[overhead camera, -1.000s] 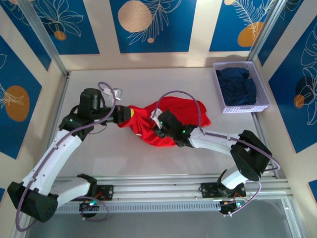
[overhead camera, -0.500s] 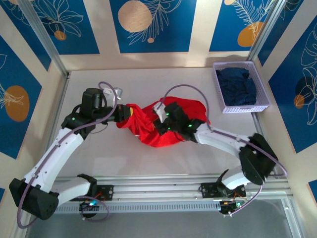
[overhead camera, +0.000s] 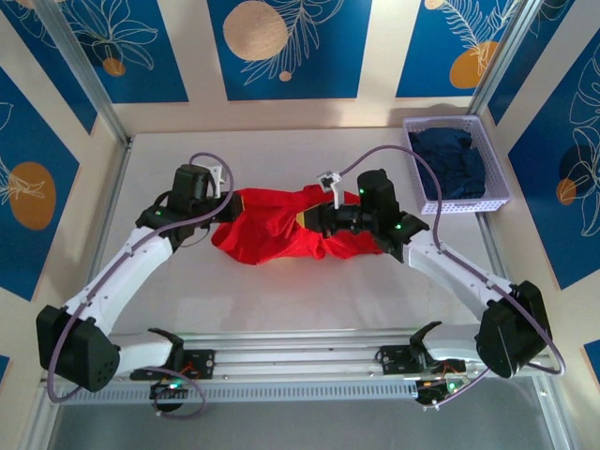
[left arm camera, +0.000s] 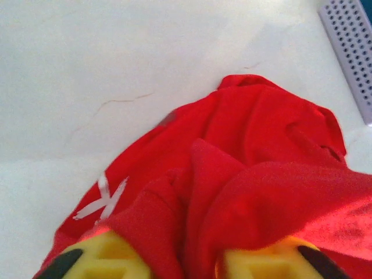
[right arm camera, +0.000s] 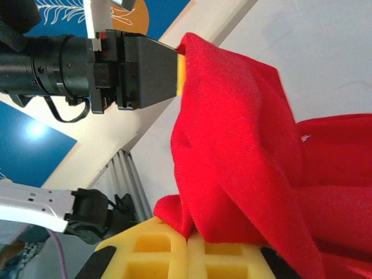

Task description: Fold the inside-out t-shirt

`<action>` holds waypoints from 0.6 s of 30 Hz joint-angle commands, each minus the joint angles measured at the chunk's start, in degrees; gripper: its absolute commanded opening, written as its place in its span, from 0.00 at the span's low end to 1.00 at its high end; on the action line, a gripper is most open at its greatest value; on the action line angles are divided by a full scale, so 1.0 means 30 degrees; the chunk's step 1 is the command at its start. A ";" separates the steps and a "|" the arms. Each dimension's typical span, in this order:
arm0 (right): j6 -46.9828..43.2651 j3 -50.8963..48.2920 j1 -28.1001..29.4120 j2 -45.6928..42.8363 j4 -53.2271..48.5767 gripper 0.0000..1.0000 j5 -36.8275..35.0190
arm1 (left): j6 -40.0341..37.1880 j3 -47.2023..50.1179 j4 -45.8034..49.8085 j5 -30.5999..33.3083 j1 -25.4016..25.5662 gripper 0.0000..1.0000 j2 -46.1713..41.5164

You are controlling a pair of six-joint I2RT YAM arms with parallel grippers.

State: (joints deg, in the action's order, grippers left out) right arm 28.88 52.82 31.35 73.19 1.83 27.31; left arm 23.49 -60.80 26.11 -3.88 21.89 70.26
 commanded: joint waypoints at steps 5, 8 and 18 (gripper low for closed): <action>0.2432 0.0090 -0.0541 0.1028 0.1228 0.00 0.1875 | -0.0677 0.2930 -0.0676 0.0611 0.1543 0.58 -0.3795; 0.2545 0.0275 -0.0666 0.1334 0.1289 0.00 0.2156 | -0.0338 0.4681 -0.2541 -0.2173 0.2451 0.62 -0.5564; 0.1831 0.0474 -0.0900 0.1322 0.0564 0.00 0.2213 | -0.3288 0.3264 -0.3770 -0.5203 0.4520 0.66 -0.1954</action>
State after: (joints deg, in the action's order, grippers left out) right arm 34.92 52.82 29.10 77.14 3.79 32.03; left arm 18.33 -47.22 16.23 -16.03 34.41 61.63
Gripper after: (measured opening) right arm 0.051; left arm 0.658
